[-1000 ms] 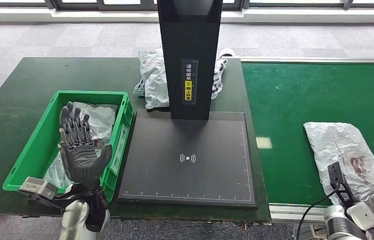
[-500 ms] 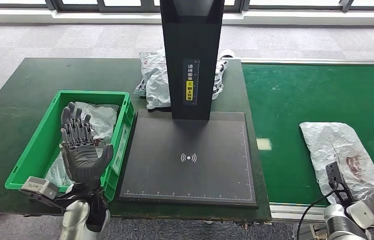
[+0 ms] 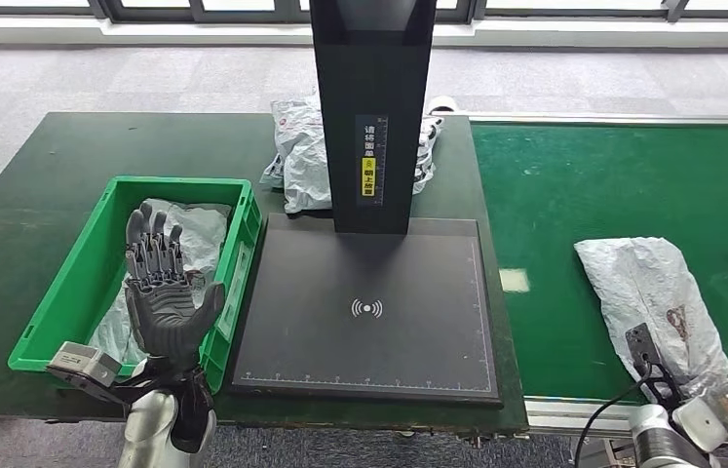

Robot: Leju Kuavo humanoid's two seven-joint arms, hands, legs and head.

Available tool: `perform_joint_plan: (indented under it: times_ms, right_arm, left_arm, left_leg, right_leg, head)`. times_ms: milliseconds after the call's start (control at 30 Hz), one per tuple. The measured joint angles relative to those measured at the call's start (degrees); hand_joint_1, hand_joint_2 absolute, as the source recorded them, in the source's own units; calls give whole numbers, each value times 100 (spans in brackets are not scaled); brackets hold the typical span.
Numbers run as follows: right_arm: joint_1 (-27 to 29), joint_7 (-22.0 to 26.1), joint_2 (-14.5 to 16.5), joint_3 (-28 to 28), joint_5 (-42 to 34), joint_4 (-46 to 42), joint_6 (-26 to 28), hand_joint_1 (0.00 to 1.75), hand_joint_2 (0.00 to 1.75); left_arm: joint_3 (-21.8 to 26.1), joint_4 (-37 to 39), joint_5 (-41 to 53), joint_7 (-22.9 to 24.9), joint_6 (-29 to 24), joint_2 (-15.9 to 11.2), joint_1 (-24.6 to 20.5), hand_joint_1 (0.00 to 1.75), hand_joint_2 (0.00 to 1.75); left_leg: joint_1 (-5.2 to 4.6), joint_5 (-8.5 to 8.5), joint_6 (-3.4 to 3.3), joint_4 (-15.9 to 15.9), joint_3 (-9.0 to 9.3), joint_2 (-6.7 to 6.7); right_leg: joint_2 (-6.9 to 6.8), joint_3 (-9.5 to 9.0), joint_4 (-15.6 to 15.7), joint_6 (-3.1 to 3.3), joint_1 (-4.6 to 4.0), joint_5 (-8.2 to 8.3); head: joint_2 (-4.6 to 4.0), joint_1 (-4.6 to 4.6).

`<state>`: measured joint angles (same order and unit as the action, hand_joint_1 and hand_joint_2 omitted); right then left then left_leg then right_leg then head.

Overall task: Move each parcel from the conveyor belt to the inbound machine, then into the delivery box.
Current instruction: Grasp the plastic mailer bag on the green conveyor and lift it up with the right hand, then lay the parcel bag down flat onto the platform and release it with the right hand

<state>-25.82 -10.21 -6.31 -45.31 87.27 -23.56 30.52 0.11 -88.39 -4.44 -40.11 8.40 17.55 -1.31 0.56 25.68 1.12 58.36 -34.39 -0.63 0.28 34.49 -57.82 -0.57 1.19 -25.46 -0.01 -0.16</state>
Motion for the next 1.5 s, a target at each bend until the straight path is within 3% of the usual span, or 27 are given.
perform_joint_plan:
  times_ms: [300, 333, 467, 633, 767, 900, 1033, 1267, 1500]
  right_arm:
    - [59, 320, 69, 1, -23, -96, 459, 175, 175]
    - [93, 545, 120, 2, -118, -185, 526, 175, 175]
    - [298, 2300, 666, 187, -813, -1176, 745, 175, 175]
    - [496, 2881, 1169, 464, -1223, -2067, 552, 175, 175]
    - [980, 3688, 1784, 1215, -2023, -3281, -169, 175, 175]
    - [1577, 3692, 2306, 2563, -2623, -4393, -559, 175, 175]
    - [1912, 3635, 2518, 3467, -2822, -5045, -646, 175, 175]
    - [2089, 3788, 2543, 4246, -3266, -5524, -912, 175, 175]
    - [2080, 4060, 2538, 4865, -4072, -5531, -1673, 175, 175]
  left_arm:
    - [0, 2, 9, 0, -11, 0, 0, 0, 175]
    - [0, 2, 16, 0, -17, 0, 0, 0, 175]
    - [0, 2, 67, 0, -33, 0, -1, 0, 175]
    - [0, 8, 92, 0, -31, 0, -1, 0, 175]
    - [0, 53, 111, 0, -13, 0, -13, 0, 175]
    - [0, 148, 163, 0, -4, -1, -31, 0, 175]
    - [0, 227, 199, 0, -8, -2, -42, 0, 175]
    - [0, 332, 202, 0, -39, -3, -56, 0, 175]
    - [0, 376, 203, 0, -64, -4, -62, 0, 175]
  left_leg:
    - [0, 1, 1, -6, -9, 0]
    - [0, 1, 1, -7, -12, -1]
    - [1, 3, 8, -10, -6, 21]
    - [4, -7, 12, -12, -17, -15]
    - [9, -3, 25, -16, -12, 0]
    - [13, 0, 29, -21, -7, 11]
    - [16, 0, 30, -22, -9, 11]
    - [15, 4, 32, -20, -8, 16]
    - [16, 4, 34, -21, -6, 21]
  right_leg:
    - [0, 7, -1, 3, -1, -4]
    - [-1, 8, -2, 3, -1, -4]
    - [23, 19, -3, 6, -7, -3]
    - [-9, 17, -4, 8, -9, -9]
    - [13, 23, -6, 14, -14, -9]
    - [21, 29, -6, 27, -19, -17]
    - [20, 29, -6, 33, -21, -21]
    - [22, 28, -5, 32, -17, -20]
    - [24, 31, -6, 33, -21, -20]
  head:
    - [1, 1]
    - [0, 1]
    - [0, -1]
    - [1, 1]
    - [1, -1]
    - [1, -2]
    - [1, -2]
    - [1, -2]
    - [1, -2]
